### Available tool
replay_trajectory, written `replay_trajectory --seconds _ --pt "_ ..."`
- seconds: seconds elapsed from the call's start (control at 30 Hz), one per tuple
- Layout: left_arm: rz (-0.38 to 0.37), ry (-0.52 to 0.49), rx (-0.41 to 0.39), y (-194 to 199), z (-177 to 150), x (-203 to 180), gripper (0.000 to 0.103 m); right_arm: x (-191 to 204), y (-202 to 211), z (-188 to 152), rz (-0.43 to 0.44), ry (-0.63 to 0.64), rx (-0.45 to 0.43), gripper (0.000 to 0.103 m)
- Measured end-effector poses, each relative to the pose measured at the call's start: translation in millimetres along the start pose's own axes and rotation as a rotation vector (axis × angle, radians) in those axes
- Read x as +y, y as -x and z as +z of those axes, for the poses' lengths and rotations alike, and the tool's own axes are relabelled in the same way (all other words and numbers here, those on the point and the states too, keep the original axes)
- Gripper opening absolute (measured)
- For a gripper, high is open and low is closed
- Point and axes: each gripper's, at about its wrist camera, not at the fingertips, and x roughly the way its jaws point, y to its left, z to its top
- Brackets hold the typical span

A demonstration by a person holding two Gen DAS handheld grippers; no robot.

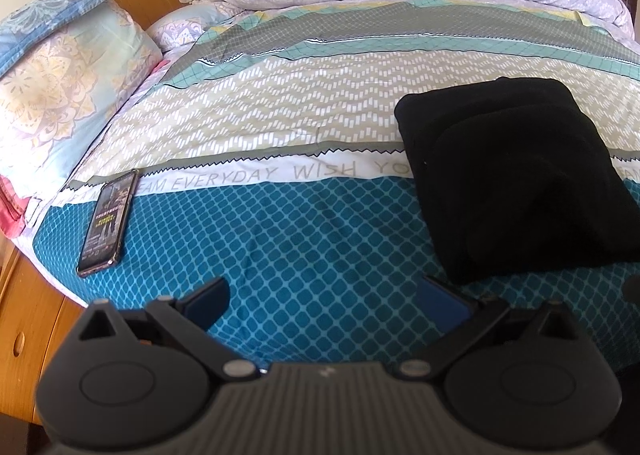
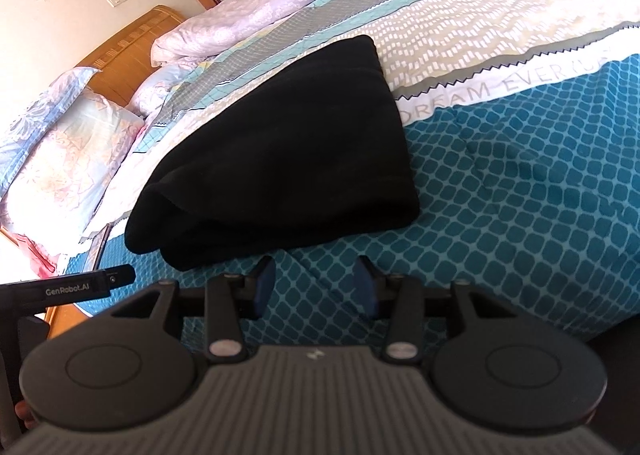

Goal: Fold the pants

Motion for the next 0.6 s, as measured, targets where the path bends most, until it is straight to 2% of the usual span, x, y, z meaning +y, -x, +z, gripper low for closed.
replay_trajectory --seconds 0.6 --pt "0.039 -0.016 -0.034 1.7 1.5 -0.2 0.103 -3.6 -3.1 -2.1 -0.003 -0.027 0.013 0.047"
